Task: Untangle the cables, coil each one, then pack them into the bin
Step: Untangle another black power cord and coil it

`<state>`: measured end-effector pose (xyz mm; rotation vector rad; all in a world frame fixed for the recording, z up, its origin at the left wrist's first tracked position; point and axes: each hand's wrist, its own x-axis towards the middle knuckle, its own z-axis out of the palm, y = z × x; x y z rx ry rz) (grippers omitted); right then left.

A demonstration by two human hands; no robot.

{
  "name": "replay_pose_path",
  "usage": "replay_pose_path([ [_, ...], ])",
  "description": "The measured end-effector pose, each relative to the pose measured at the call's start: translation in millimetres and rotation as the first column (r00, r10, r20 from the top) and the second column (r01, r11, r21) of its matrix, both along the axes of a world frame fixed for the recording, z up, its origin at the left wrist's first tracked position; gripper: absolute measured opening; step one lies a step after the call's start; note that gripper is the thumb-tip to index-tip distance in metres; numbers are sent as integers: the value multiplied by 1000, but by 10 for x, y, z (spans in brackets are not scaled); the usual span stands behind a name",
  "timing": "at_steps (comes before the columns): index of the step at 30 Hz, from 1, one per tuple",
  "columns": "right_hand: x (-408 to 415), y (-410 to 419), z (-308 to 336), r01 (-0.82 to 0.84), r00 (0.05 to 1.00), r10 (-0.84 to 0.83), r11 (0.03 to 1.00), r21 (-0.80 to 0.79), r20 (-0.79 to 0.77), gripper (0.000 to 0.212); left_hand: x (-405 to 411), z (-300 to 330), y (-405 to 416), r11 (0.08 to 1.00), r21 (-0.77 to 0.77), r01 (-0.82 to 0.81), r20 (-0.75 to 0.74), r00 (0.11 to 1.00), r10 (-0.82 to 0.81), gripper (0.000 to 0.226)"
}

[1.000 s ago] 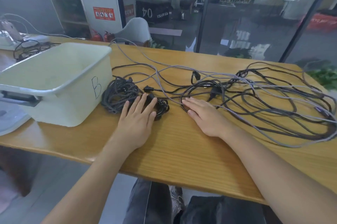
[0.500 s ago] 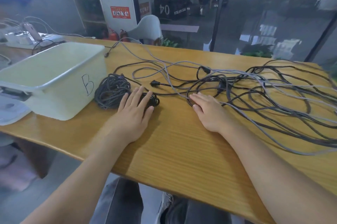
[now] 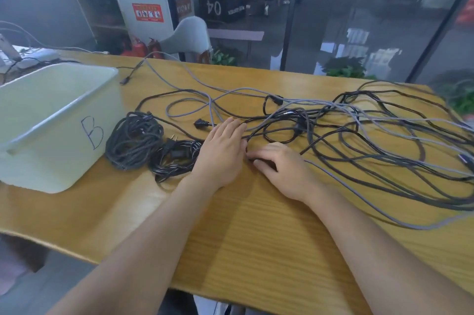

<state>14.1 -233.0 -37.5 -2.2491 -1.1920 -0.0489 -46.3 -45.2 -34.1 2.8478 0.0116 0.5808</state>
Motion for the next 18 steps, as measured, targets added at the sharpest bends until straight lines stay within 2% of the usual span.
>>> replay_pose_path([
  [2,11,6,5,48,991,-50,999,19,123,24,145,27,72,1000,9,11,-9,1000,-11,49],
  [5,77,-1,52,172,928,-195,980,99,318,29,265,37,154,999,43,0,-23,1000,1,50],
  [7,128,-13,91,257,885,-283,959,119,370,38,284,17,176,998,64,-26,-47,998,29,52],
  [11,190,-66,110,436,849,-405,900,-17,339,61,288,16,183,1000,-26,-16,-37,999,15,51],
  [14,197,-84,57,429,889,-390,893,-138,239,64,299,39,202,988,-154,2,7,1000,-1,47],
  [16,195,-106,30,388,907,-354,913,-127,229,58,289,34,194,989,-149,15,60,998,-6,40],
  [18,194,-141,47,357,915,-343,933,-30,213,49,299,12,182,989,-139,43,105,994,-29,34],
])
